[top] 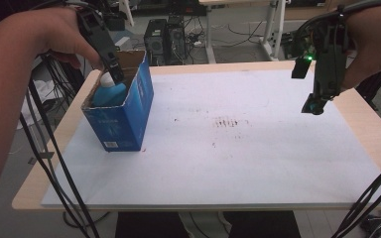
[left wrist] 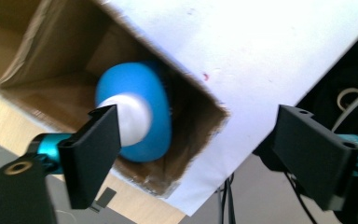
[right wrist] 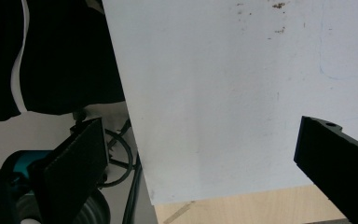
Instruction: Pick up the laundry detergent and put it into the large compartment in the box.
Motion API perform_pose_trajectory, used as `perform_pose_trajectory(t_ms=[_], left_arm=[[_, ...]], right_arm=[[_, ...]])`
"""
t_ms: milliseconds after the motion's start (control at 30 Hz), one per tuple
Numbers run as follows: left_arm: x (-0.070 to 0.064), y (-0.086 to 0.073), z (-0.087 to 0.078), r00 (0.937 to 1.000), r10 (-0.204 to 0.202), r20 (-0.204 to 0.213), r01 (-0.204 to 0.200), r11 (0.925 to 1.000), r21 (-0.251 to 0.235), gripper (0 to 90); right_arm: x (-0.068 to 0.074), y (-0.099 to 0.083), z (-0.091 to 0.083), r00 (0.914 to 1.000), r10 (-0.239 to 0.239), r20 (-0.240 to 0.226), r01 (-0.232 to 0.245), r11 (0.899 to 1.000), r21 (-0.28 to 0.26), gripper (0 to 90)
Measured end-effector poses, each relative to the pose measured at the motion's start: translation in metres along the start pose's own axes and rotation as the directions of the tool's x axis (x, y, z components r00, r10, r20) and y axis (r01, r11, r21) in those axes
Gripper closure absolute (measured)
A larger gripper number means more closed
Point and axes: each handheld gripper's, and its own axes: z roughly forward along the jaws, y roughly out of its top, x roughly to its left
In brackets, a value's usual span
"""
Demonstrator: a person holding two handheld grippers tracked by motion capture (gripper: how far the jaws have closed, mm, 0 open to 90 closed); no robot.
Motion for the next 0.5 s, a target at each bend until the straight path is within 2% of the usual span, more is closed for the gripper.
perform_pose_trajectory(t_ms=[33,67,100,133,233,300,367,500], left_arm=[[-0.004,0.002,0.001,0.9996,0.029,0.002,-0.029,0.9995,0.007,13.7],[-0.004,0.002,0.001,0.9996,0.029,0.002,-0.029,0.9995,0.007,13.2],[-0.011,0.006,0.003,0.9976,0.068,0.016,-0.068,0.9975,0.021,13.2],[-0.014,0.008,0.004,0.996,0.088,0.013,-0.088,0.9957,0.027,13.0],[-0.022,0.014,0.005,0.9924,0.121,0.021,-0.122,0.9922,0.026,13.0],[-0.026,0.017,0.005,0.9881,0.152,0.021,-0.153,0.9879,0.025,12.3],[-0.03,0.02,0.007,0.9837,0.178,0.022,-0.179,0.9834,0.028,7.0],[-0.037,0.026,0.01,0.9758,0.218,0.019,-0.219,0.975,0.04,6.3]], right_arm=[[0.0,0.0,0.0,1.0,0.0,-0.001,0.0,1.0,0.0,1.8],[0.0,0.0,0.0,1.0,0.0,-0.001,0.0,1.0,0.0,1.8],[0.0,0.0,0.0,1.0,-0.004,-0.001,0.004,1.0,-0.002,1.8],[0.0,0.001,0.0,1.0,-0.003,-0.002,0.003,1.0,0.003,1.8],[0.0,0.001,0.002,1.0,-0.009,-0.003,0.009,1.0,0.013,1.8],[0.0,0.001,0.002,1.0,-0.005,-0.004,0.005,1.0,0.01,1.8],[0.0,0.001,0.002,1.0,-0.001,-0.005,0.001,1.0,0.01,1.8],[0.0,0.002,0.002,1.0,-0.005,-0.007,0.005,1.0,0.011,1.8]])
